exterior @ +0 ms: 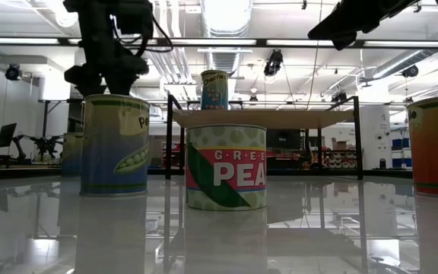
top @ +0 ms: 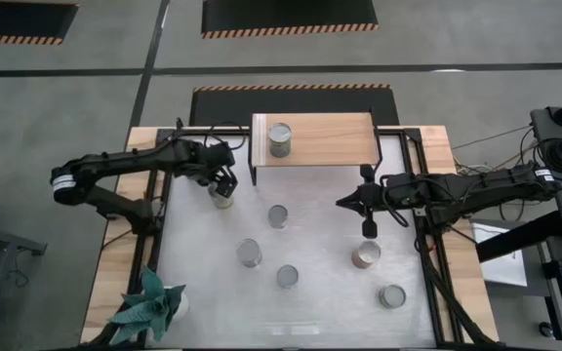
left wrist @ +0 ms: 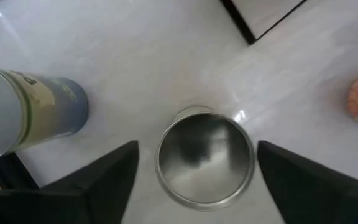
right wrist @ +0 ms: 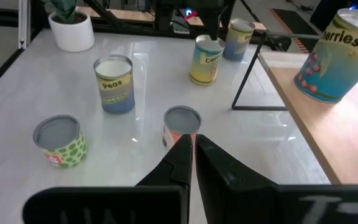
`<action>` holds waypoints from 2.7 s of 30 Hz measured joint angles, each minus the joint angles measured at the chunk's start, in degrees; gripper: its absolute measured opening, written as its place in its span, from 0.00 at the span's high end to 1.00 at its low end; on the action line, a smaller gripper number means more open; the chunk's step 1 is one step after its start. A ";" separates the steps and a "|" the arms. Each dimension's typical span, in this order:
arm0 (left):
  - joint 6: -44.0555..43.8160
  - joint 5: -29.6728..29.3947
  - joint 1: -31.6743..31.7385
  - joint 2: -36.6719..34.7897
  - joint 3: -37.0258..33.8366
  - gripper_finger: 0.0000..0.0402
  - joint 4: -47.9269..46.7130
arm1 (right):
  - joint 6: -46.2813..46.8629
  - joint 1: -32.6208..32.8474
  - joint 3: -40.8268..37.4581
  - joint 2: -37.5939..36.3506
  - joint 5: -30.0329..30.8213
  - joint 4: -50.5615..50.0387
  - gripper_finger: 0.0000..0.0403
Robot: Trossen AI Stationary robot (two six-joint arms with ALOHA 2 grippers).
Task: Pick and place cans onto a shelf
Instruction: Put the canned carrots on the shelf
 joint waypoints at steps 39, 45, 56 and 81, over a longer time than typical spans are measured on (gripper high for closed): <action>-2.83 0.05 -3.61 1.83 -3.89 0.31 4.21 | 0.78 -0.02 -0.27 0.00 0.04 0.11 0.98; -4.23 0.46 -3.72 1.76 -3.93 0.26 3.32 | 0.75 -0.02 -0.32 0.04 0.04 0.13 0.98; -3.44 0.55 -5.80 -3.10 -4.02 0.15 -0.25 | 0.39 -0.02 -0.42 0.04 0.05 0.11 0.98; -7.50 -1.22 -6.91 -8.80 -7.98 0.14 1.63 | 0.53 -0.02 -0.42 0.04 0.06 0.10 0.98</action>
